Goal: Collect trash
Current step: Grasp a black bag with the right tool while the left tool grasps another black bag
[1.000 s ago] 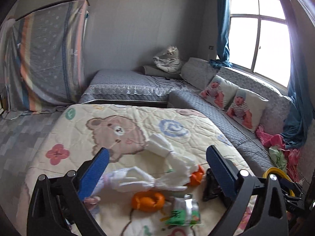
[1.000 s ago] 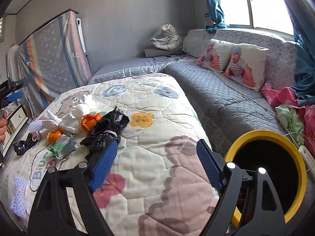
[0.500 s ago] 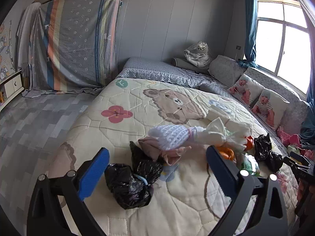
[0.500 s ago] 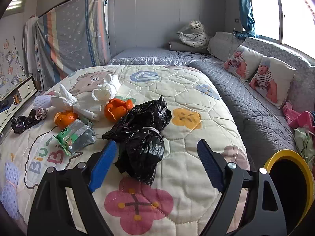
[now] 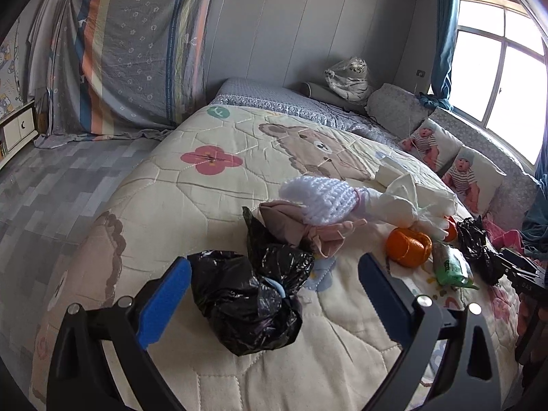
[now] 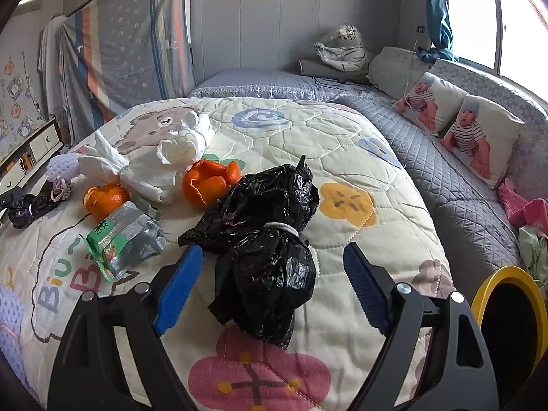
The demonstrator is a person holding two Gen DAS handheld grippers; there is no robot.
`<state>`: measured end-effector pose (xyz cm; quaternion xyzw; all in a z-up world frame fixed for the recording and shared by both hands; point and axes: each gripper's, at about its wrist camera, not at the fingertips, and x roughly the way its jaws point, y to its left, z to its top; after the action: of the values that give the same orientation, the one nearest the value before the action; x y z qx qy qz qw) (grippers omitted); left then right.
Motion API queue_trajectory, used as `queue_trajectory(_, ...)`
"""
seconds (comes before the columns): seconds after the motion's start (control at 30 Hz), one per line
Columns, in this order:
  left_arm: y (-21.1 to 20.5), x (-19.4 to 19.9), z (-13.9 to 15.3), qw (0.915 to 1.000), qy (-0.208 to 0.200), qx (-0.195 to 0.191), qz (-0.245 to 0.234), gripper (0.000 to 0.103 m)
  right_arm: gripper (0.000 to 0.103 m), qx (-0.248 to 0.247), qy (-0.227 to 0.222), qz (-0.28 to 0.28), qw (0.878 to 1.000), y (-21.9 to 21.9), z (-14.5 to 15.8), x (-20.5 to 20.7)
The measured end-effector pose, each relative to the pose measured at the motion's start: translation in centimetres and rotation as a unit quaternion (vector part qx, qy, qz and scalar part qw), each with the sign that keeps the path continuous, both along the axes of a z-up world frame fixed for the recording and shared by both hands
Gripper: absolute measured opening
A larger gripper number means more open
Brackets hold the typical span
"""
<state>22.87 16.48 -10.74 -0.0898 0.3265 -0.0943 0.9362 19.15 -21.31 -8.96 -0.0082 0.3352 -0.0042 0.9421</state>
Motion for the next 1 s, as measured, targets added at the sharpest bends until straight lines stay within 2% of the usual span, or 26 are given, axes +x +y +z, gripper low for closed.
queue_trajectory(0.23, -0.1, 0.7, -0.7, 0.9998, 0.014, -0.008, -0.010, 0.089, 0.080, 0.004, 0.016, -0.005, 1.000, -0.1, -0.7, 1.1)
queue_trajectory(0.4, -0.1, 1.3, -1.4, 0.9994, 0.029, -0.012, -0.012, 0.082, 0.080, 0.010, 0.023, -0.010, 1.000, -0.4, -1.0, 1.8)
queue_trajectory(0.43, -0.1, 1.5, -1.5, 0.9993, 0.033, -0.013, -0.012, 0.078, 0.080, 0.012, 0.027, -0.011, 1.000, -0.5, -1.1, 2.0)
queue_trajectory(0.67, -0.2, 2.0, -2.3, 0.9984, 0.051, -0.018, -0.014, 0.046, 0.055, 0.004, 0.038, -0.003, 0.999, 0.1, -1.5, 2.7)
queue_trajectory(0.7, -0.2, 2.1, -2.4, 0.9984, 0.052, -0.018, -0.013, 0.046, 0.048, 0.002, 0.040, -0.002, 0.999, 0.2, -1.7, 2.8)
queue_trajectory(0.8, -0.4, 1.9, -2.4, 0.9986, 0.049, -0.013, -0.013, 0.039, 0.037, -0.003, 0.045, -0.005, 0.999, 0.3, -1.9, 2.9)
queue_trajectory(1.0, -1.0, 1.3, -1.8, 0.9993, 0.036, 0.004, -0.013, 0.032, 0.029, 0.000, 0.033, -0.008, 0.999, 0.1, -1.5, 2.4)
